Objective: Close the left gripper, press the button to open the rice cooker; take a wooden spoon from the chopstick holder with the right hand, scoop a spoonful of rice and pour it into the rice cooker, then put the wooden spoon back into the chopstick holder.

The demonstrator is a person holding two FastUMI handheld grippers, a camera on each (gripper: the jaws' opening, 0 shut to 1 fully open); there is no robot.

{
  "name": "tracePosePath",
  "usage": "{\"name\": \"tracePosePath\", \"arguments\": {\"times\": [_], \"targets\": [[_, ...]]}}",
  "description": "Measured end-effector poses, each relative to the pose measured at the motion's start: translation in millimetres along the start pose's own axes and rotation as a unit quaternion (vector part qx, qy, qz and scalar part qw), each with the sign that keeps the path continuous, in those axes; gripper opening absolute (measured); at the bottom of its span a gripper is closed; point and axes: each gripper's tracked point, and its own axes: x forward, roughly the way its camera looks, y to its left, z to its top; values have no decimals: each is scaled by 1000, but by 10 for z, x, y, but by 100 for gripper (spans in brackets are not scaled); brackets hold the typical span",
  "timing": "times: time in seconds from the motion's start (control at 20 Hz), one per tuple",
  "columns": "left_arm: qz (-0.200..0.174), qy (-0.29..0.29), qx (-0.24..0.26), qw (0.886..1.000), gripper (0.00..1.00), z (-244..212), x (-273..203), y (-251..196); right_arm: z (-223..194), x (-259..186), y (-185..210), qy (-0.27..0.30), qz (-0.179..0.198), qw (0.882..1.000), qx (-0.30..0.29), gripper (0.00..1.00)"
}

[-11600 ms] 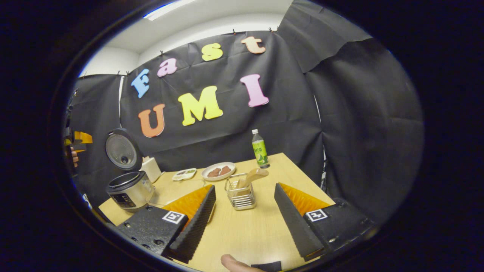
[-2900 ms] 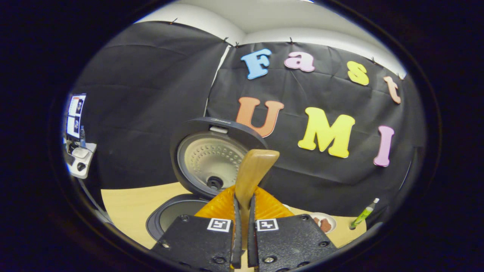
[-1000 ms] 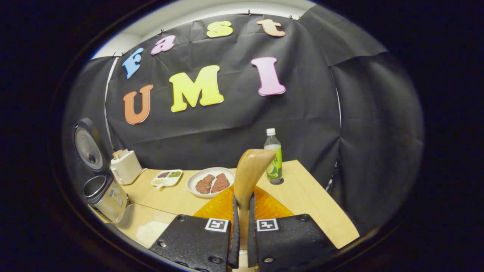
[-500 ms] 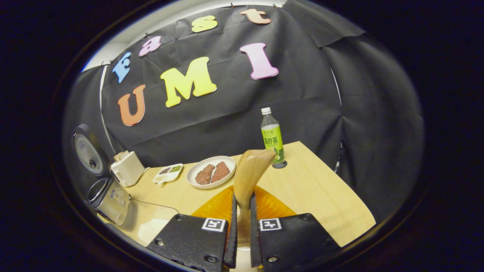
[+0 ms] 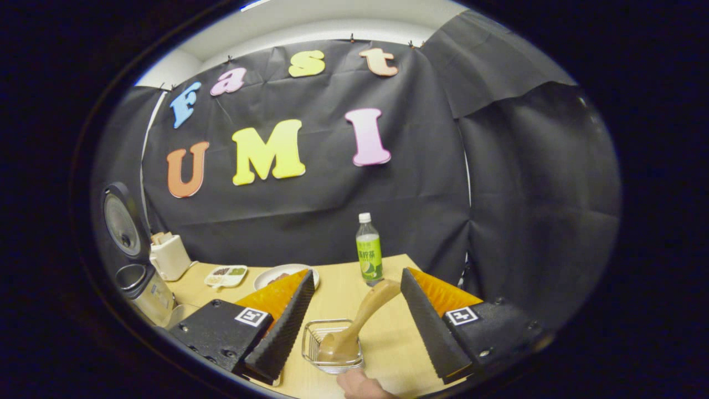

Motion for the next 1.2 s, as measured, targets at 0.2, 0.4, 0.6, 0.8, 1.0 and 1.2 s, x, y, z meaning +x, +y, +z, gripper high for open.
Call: {"name": "tracePosePath", "arguments": {"times": [0.2,0.4,0.6,0.8,1.0,1.2], "targets": [[8,-13,-8,1000,94,390,396,136,358,-521,-17,-31,14,999,-11,99],[32,-21,-16,999,95,679,986,342,610,-1080,-100,-61,11,997,-40,99],[29,-60,-1,998,94,876,1582,369,626,-1559,-176,-61,17,997,-36,100],[26,-32,-50,998,94,740,2232,395,647,-1929,-241,-77,31,996,-43,100],[23,-21,-63,998,94,678,2692,272,590,-2010,-350,-81,22,996,-36,100],[60,14,-43,997,94,477,2977,370,499,-1999,-413,-64,21,997,-27,100]]}}
